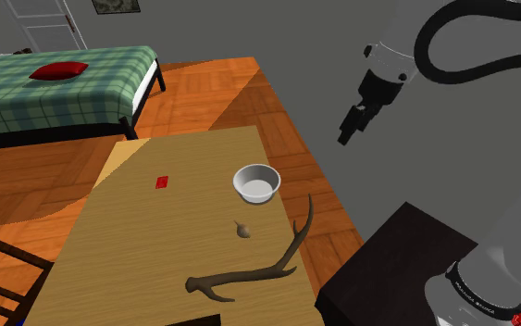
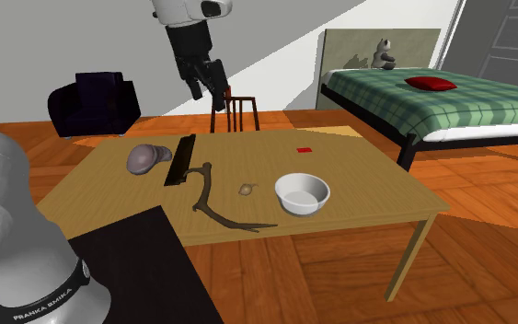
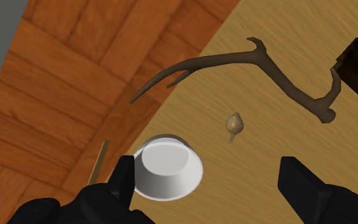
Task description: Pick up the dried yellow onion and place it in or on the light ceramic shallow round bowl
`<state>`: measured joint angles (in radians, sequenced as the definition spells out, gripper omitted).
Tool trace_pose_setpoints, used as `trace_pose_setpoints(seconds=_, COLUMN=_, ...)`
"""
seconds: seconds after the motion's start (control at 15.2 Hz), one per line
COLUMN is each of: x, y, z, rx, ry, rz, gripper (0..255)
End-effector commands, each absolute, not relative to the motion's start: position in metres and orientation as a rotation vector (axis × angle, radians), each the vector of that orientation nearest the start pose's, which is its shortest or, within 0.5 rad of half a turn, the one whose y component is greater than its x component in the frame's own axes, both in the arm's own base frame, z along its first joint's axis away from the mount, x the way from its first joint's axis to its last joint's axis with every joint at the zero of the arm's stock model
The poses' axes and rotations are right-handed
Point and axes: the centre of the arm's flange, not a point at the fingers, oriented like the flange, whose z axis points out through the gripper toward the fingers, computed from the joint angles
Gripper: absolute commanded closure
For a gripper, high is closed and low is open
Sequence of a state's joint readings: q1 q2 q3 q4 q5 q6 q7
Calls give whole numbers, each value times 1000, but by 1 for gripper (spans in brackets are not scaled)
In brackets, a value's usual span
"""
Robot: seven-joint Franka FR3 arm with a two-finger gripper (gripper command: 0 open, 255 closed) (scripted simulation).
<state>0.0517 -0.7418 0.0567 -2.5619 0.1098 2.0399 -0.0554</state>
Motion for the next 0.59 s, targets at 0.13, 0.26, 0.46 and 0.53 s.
trace_pose_setpoints(seconds=0.13, x=364, y=60, z=474, rx=-3032, ry=-200, rz=-353, gripper=0)
trace_pose_setpoints(seconds=0.26, x=372, y=68, z=451, rx=-3024, ry=-213, rz=-360, gripper=0)
trace_pose_setpoints(seconds=0.46, x=385, y=81, z=416, rx=-3011, ry=-232, rz=-371, gripper=0)
trace_pose_setpoints(seconds=0.53, x=389, y=85, z=405, rx=-3007, ry=-238, rz=-375, gripper=0)
